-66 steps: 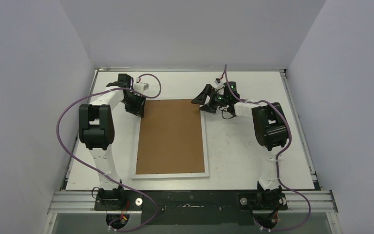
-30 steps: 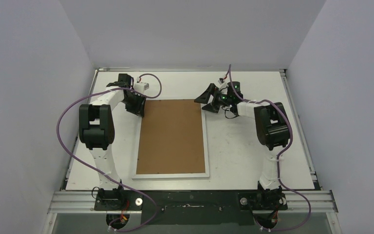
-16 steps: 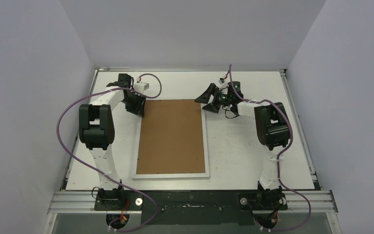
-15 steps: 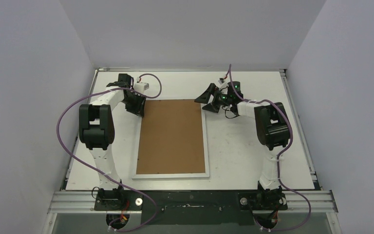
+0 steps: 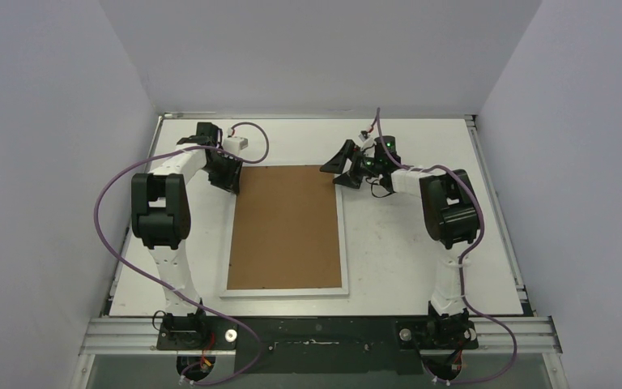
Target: Put the photo into the frame
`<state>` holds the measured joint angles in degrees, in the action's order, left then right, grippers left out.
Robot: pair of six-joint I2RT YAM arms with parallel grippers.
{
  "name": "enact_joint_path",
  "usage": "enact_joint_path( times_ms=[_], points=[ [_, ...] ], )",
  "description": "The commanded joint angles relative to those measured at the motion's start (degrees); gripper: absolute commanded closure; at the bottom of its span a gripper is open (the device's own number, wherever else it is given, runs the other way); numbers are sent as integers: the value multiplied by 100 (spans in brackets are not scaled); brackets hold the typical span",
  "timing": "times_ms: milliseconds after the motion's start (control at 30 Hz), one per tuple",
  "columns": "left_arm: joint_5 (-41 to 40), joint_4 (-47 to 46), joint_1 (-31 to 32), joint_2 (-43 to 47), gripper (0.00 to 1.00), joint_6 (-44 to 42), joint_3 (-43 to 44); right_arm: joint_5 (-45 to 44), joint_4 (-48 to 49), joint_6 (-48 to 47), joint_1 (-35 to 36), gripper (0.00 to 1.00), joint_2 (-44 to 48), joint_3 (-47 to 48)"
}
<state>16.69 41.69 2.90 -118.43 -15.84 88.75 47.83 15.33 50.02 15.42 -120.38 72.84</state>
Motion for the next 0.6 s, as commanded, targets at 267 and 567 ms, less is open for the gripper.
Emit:
enact_joint_path(
  times_ms=[267, 567],
  points=[
    [153, 62, 159, -367, 73, -238, -213, -38, 279, 19, -45, 17, -27, 125],
    [159, 58, 123, -387, 73, -245, -207, 143, 374, 71, -319, 17, 203, 1]
  ],
)
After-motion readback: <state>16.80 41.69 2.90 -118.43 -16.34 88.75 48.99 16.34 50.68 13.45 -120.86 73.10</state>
